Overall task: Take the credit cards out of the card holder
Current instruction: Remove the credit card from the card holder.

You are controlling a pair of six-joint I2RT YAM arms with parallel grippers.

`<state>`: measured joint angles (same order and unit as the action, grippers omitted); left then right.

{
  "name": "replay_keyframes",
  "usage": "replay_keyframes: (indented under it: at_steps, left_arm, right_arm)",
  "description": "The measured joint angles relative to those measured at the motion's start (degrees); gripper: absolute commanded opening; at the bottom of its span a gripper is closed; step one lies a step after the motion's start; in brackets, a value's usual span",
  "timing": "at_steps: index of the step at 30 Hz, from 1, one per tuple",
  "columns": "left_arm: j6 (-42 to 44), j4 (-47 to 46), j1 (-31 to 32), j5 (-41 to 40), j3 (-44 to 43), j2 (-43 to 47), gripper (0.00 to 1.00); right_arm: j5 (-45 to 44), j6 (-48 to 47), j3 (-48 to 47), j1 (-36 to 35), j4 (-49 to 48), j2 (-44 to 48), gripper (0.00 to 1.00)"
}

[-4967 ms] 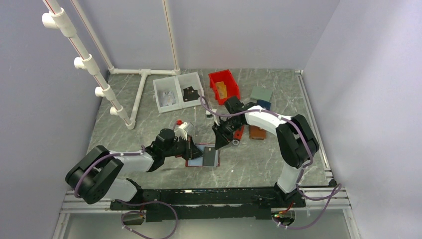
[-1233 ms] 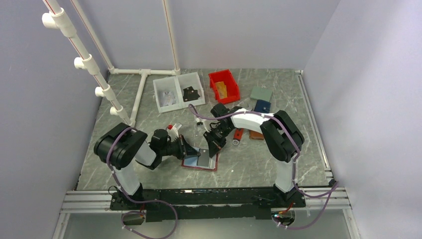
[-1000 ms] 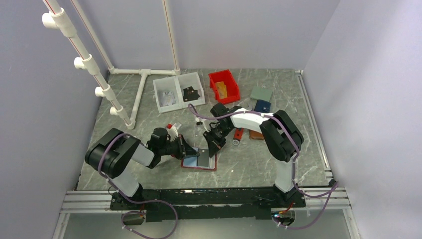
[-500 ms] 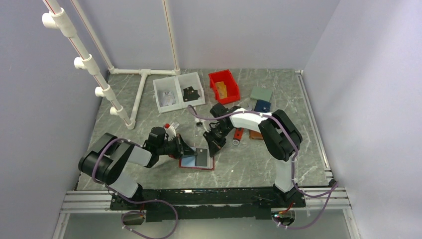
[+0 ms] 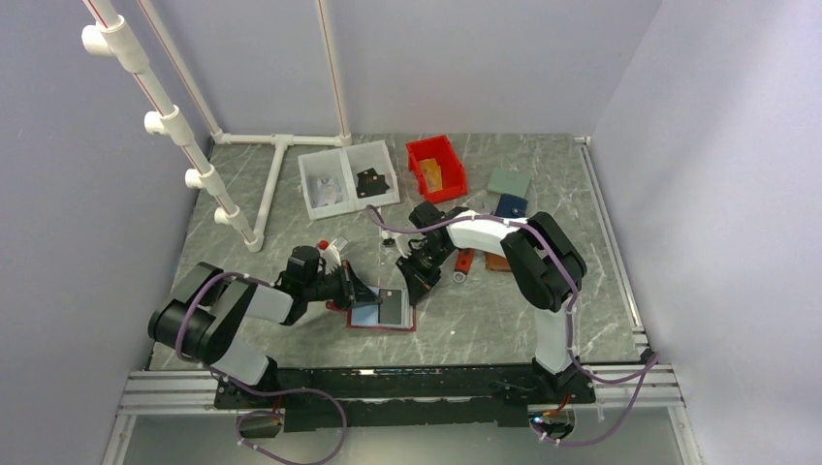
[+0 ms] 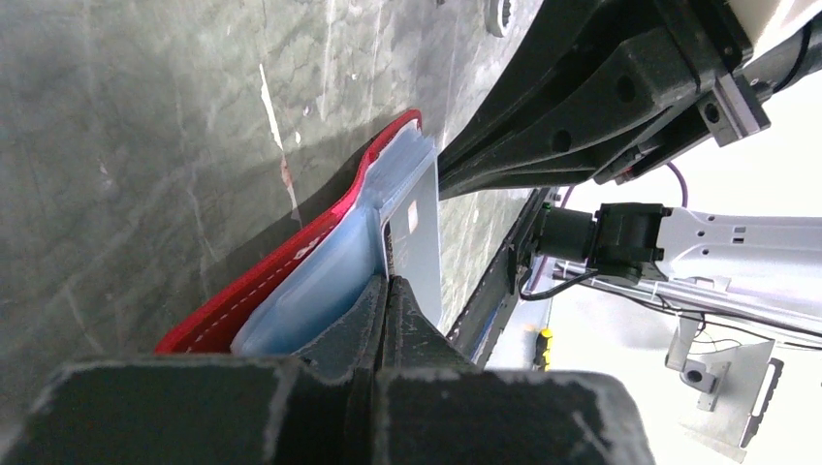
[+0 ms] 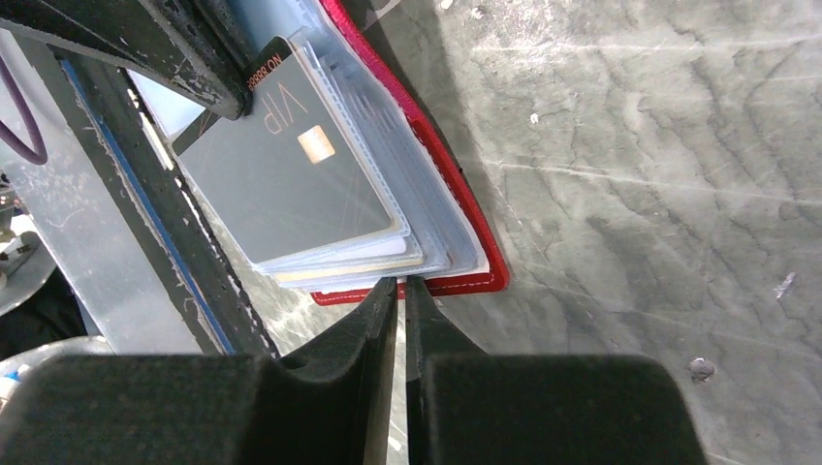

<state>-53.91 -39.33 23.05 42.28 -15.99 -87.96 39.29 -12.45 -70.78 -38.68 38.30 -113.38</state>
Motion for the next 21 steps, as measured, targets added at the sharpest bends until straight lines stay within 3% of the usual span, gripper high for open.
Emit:
replay_keyframes:
  at_steps: [10,21]
  left_arm:
    - [6.3,14.1,0.0,-0.6,-2.3,5.9,0.00]
    - [7.8,18.7,-0.2,-1.1,-3.1,6.4,0.00]
  right_arm:
    - [0.0,-0.2,-0.1,-0.4,-0.8,0.0,0.11]
    - [0.3,-0.7,-0.1,-0.4,-0.9,0.0,0.12]
